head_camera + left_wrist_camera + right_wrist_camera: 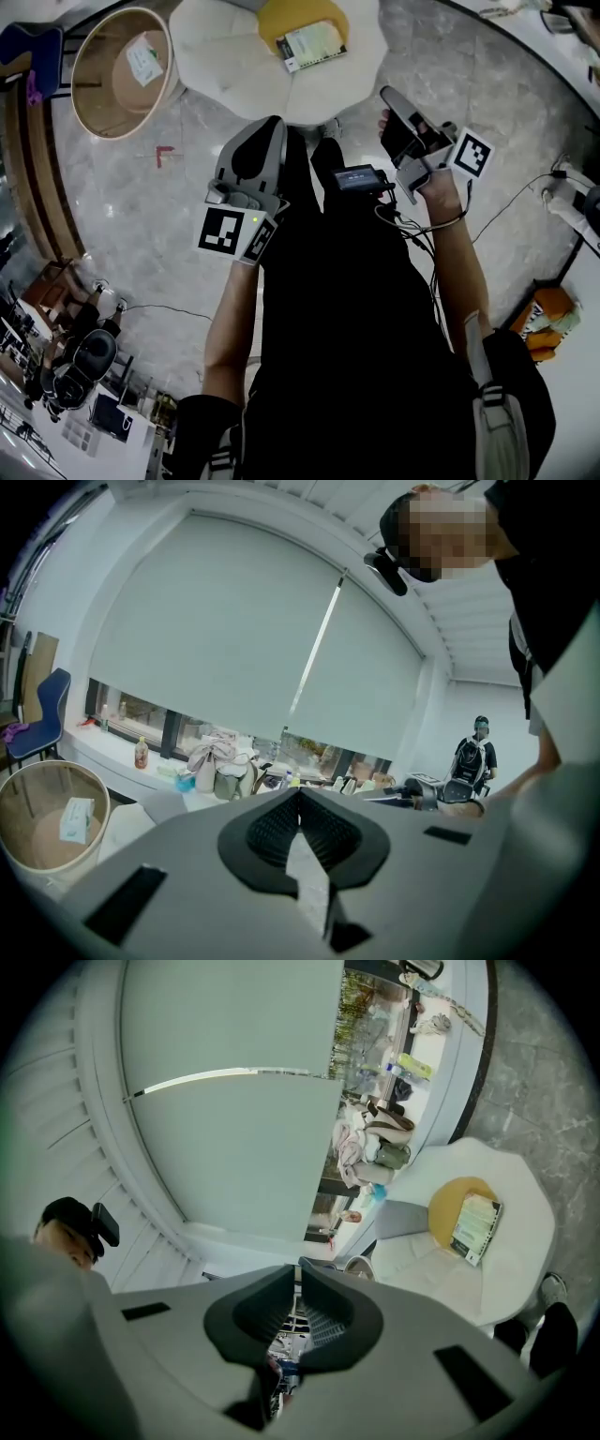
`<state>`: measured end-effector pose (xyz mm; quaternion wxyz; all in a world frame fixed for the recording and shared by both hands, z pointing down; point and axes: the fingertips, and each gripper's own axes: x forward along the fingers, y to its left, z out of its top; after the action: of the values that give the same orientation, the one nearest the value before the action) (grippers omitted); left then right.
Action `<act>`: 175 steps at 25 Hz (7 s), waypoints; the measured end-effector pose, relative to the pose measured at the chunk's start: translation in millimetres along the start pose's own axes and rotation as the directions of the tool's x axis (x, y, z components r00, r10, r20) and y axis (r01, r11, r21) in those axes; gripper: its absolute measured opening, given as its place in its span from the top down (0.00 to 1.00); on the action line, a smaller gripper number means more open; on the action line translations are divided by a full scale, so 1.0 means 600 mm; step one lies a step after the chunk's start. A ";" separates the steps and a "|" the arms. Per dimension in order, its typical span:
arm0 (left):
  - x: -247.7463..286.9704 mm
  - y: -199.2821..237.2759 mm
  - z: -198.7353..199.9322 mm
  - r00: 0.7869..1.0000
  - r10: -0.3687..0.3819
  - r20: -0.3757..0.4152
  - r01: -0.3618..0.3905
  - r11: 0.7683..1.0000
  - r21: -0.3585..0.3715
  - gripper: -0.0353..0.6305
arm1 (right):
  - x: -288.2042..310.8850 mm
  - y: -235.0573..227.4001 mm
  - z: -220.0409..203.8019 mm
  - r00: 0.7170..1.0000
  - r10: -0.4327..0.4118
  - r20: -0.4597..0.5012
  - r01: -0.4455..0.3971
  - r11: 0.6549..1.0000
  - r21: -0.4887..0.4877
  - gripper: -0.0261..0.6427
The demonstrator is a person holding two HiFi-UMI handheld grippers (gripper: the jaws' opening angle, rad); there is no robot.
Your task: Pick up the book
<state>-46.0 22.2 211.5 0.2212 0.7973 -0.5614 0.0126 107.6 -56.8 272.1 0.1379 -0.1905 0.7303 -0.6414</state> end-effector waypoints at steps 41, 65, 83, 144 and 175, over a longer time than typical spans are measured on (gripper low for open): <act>0.342 0.241 -0.284 0.979 -0.084 -0.185 0.069 0.994 -0.089 0.93 | 0.180 -0.576 0.053 0.968 -0.191 -0.164 0.195 0.981 0.005 0.69; 0.470 0.296 -0.454 0.947 -0.157 -0.281 0.137 0.986 -0.090 0.93 | 0.203 -0.952 0.056 0.923 -0.360 -0.133 0.360 0.933 -0.025 0.54; 0.495 0.327 -0.523 0.945 -0.158 -0.287 0.136 0.986 -0.095 0.93 | 0.216 -1.096 0.065 0.884 -0.455 -0.105 0.454 0.890 -0.036 0.47; 0.352 0.246 -0.381 0.944 -0.181 -0.274 0.165 0.983 -0.083 0.93 | 0.170 -0.900 0.065 0.828 -0.558 -0.057 0.560 0.827 0.037 0.72; 0.227 0.177 -0.135 0.979 -0.146 -0.139 0.141 0.989 -0.045 0.93 | 0.182 -0.365 0.107 0.952 -0.296 0.077 0.290 0.954 0.074 0.72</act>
<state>-72.8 -98.2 357.2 0.2748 0.8288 -0.4854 0.0438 61.3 -186.3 484.6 0.0788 -0.3202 0.6672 -0.6679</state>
